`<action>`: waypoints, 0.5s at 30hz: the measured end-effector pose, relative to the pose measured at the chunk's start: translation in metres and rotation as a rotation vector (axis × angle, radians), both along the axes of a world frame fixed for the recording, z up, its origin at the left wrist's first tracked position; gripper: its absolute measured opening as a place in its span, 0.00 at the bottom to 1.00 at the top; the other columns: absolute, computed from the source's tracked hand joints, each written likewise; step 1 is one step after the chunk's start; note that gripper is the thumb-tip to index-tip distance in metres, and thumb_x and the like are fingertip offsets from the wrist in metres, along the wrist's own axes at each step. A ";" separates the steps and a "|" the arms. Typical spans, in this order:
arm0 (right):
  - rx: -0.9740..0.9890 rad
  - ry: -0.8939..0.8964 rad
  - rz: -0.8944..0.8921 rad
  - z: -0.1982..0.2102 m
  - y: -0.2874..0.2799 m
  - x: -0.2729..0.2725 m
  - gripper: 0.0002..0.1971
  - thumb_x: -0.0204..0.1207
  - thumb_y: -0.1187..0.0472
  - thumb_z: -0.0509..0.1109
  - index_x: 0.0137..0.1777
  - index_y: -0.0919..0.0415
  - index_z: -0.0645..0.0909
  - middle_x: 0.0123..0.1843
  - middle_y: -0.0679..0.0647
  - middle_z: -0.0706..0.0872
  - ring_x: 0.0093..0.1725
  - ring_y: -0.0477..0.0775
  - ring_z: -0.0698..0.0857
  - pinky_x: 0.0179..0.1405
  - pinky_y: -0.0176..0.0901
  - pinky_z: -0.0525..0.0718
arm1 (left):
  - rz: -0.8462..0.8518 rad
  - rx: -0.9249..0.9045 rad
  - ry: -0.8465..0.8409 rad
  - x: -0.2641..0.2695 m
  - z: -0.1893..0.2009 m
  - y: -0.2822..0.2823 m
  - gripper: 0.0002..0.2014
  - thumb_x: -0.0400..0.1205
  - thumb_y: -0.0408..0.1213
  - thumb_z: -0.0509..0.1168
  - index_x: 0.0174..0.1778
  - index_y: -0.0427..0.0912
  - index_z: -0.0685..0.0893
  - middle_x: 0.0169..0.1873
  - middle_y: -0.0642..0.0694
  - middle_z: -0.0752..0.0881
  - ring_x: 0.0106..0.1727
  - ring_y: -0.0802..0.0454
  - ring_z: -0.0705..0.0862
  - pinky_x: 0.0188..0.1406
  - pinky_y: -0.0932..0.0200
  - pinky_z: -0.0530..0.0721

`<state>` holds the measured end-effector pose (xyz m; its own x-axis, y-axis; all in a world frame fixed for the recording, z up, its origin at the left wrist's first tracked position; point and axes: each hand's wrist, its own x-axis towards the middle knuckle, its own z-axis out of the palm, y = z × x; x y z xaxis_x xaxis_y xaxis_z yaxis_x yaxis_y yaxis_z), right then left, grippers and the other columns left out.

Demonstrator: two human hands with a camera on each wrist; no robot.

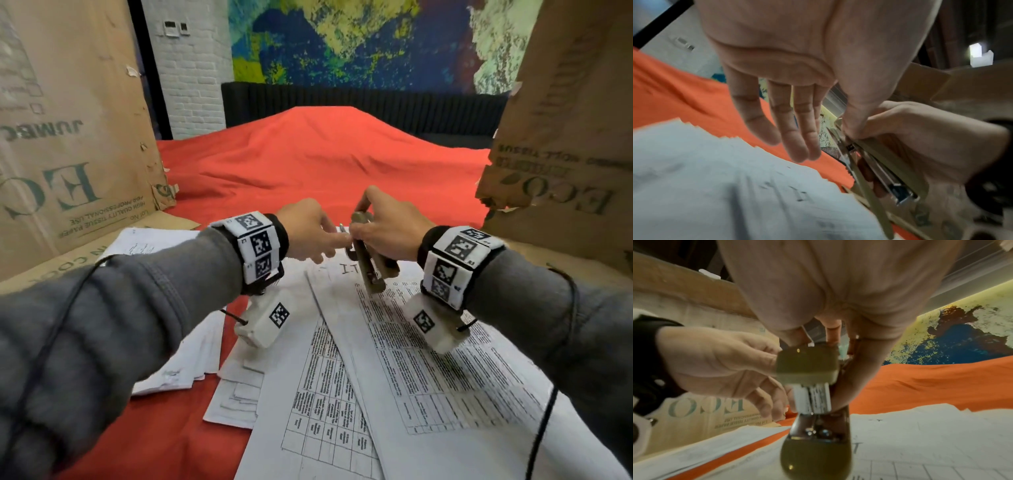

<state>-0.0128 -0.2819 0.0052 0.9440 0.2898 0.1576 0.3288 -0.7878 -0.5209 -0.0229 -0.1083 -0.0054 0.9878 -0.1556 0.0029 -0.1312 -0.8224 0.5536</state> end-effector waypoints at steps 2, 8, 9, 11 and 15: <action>0.043 -0.004 -0.039 0.003 -0.007 -0.003 0.11 0.82 0.55 0.69 0.60 0.54 0.75 0.49 0.56 0.89 0.44 0.58 0.91 0.34 0.46 0.87 | -0.029 -0.109 0.035 0.001 0.002 -0.011 0.13 0.84 0.52 0.72 0.45 0.46 0.93 0.40 0.53 0.95 0.38 0.60 0.94 0.38 0.59 0.90; 0.053 -0.048 -0.089 0.003 -0.029 -0.018 0.11 0.82 0.52 0.70 0.59 0.51 0.73 0.47 0.53 0.87 0.40 0.53 0.87 0.26 0.41 0.78 | -0.019 -0.265 0.036 -0.002 0.003 -0.038 0.10 0.84 0.39 0.76 0.45 0.34 0.94 0.32 0.48 0.94 0.35 0.60 0.92 0.39 0.65 0.89; 0.048 -0.057 -0.086 0.003 -0.033 -0.022 0.10 0.83 0.52 0.69 0.59 0.51 0.73 0.46 0.53 0.87 0.38 0.52 0.86 0.25 0.40 0.76 | -0.015 -0.294 0.044 -0.004 0.004 -0.043 0.09 0.83 0.38 0.76 0.46 0.33 0.94 0.32 0.47 0.94 0.36 0.59 0.92 0.40 0.65 0.90; 0.053 -0.071 -0.081 0.004 -0.039 -0.026 0.10 0.84 0.53 0.68 0.59 0.52 0.72 0.46 0.53 0.87 0.37 0.50 0.86 0.23 0.38 0.75 | -0.003 -0.333 0.051 -0.006 0.007 -0.049 0.09 0.82 0.36 0.77 0.47 0.32 0.94 0.35 0.45 0.95 0.39 0.57 0.94 0.42 0.63 0.91; 0.052 -0.065 -0.049 0.006 -0.046 -0.033 0.10 0.85 0.52 0.69 0.58 0.54 0.72 0.45 0.52 0.89 0.33 0.44 0.88 0.21 0.35 0.76 | 0.049 -0.343 0.043 -0.007 0.011 -0.059 0.12 0.84 0.37 0.74 0.48 0.29 0.93 0.36 0.41 0.95 0.39 0.52 0.94 0.48 0.56 0.92</action>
<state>-0.0455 -0.3282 0.0117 0.9441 0.2332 0.2329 0.3250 -0.7763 -0.5401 -0.0300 -0.1677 0.0058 0.9945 -0.1049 0.0055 -0.0669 -0.5922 0.8030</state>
